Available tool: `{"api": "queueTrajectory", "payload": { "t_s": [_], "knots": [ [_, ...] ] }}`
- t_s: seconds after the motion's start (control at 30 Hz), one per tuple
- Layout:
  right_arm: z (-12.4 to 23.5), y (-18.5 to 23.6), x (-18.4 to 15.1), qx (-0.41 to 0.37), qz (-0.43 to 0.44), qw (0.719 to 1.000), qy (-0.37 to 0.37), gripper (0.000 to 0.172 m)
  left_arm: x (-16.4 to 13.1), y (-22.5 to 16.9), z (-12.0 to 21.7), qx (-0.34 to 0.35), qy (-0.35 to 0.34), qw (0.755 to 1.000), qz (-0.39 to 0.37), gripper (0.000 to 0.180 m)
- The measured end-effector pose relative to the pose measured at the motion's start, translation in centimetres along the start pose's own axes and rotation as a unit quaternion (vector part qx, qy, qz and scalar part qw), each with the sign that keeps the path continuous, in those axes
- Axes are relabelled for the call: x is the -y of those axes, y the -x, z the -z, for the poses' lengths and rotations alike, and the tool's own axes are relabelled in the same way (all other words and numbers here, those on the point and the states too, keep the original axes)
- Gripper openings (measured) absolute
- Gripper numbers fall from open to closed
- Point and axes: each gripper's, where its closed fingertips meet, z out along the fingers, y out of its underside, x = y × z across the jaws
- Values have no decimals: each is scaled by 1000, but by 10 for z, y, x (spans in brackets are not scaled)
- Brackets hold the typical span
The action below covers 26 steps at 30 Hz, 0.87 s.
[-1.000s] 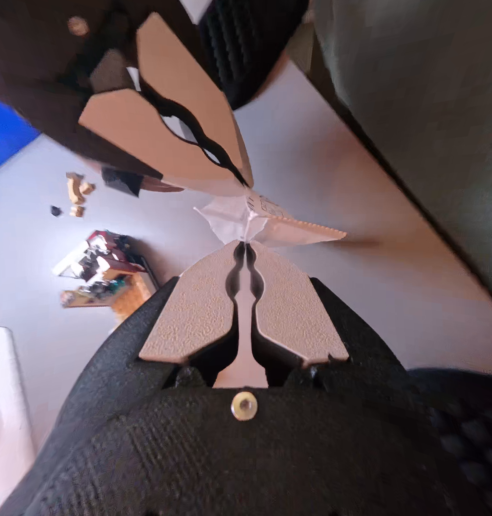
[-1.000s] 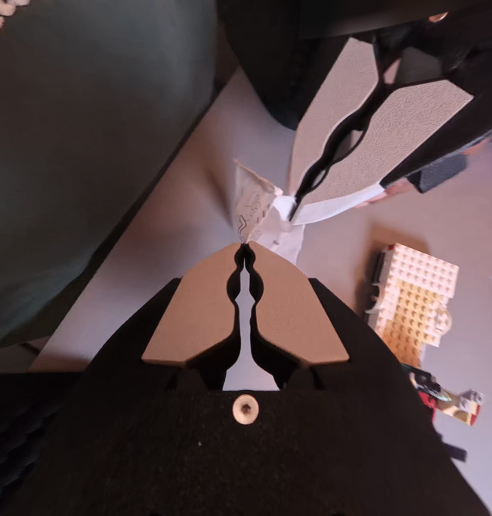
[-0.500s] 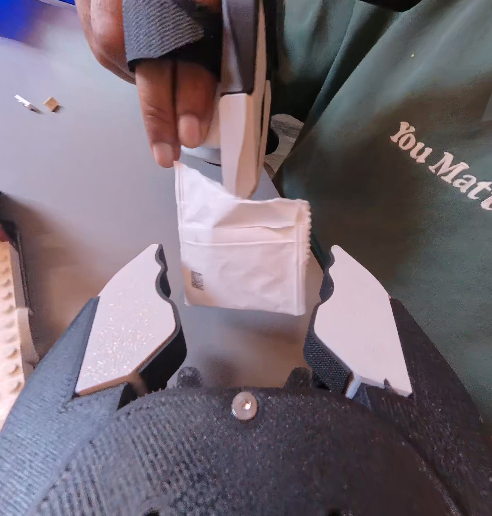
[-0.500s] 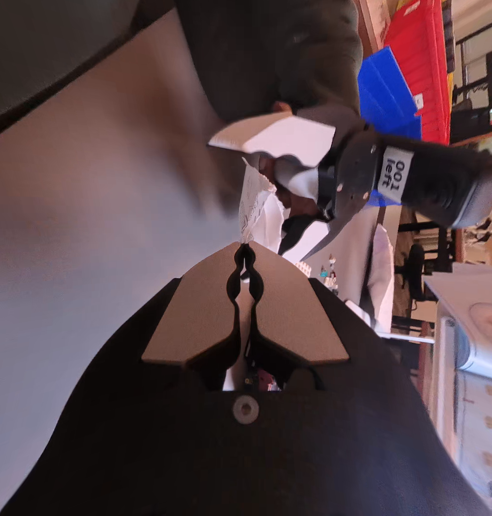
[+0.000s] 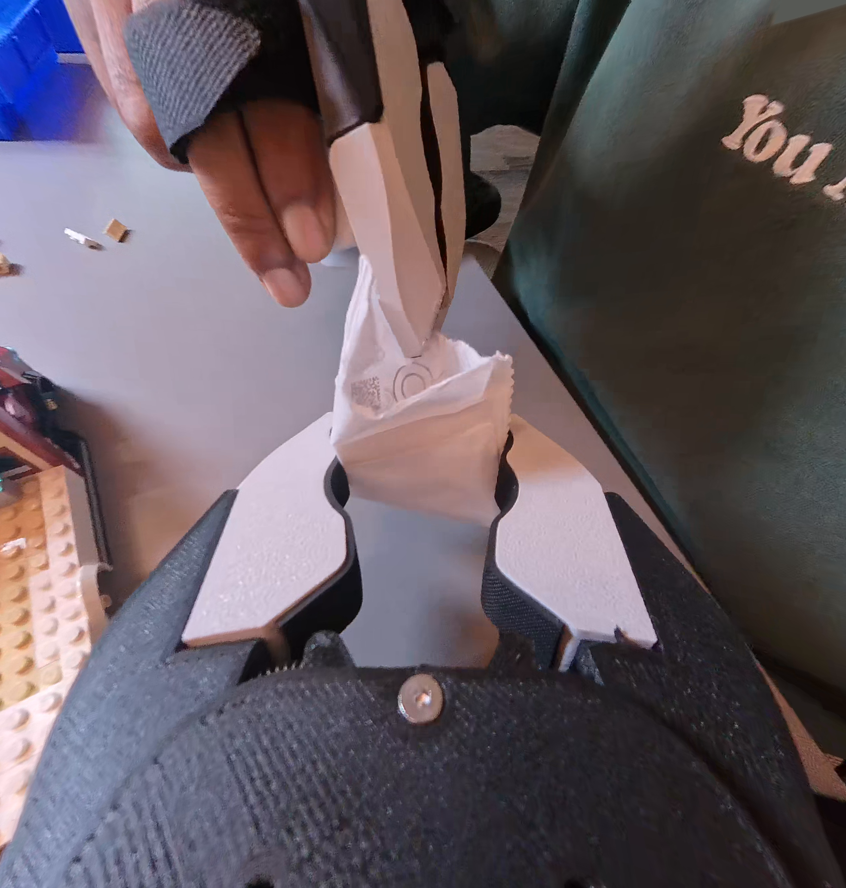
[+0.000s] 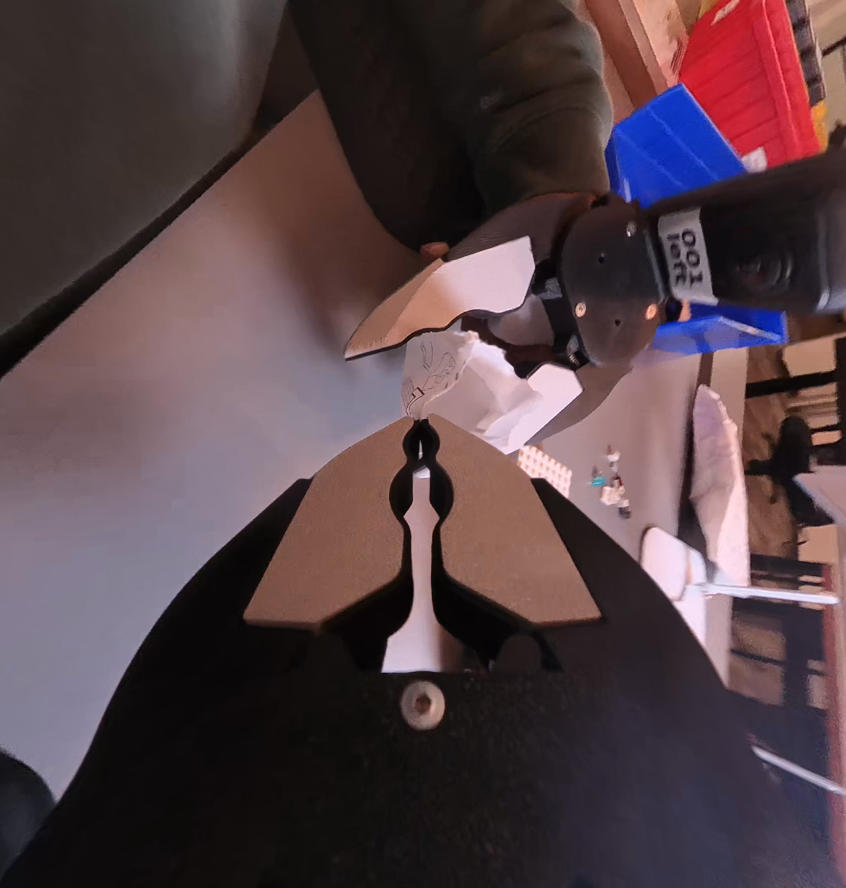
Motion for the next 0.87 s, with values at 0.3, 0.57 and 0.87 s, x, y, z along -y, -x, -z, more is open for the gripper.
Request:
{"api": "queueTrajectory", "payload": {
  "t_s": [0.3,0.57,0.87],
  "knots": [
    [2,-39,-12,-26,-380,923,-61,5,-14,48,20,185,74,979,-38,54],
    [-22,-50,-35,-78,-383,920,39,0,-20,64,24,260,123,956,-50,55],
    [-44,-27,-35,-17,34,992,120,3,-25,37,11,95,150,984,19,47]
  ]
}}
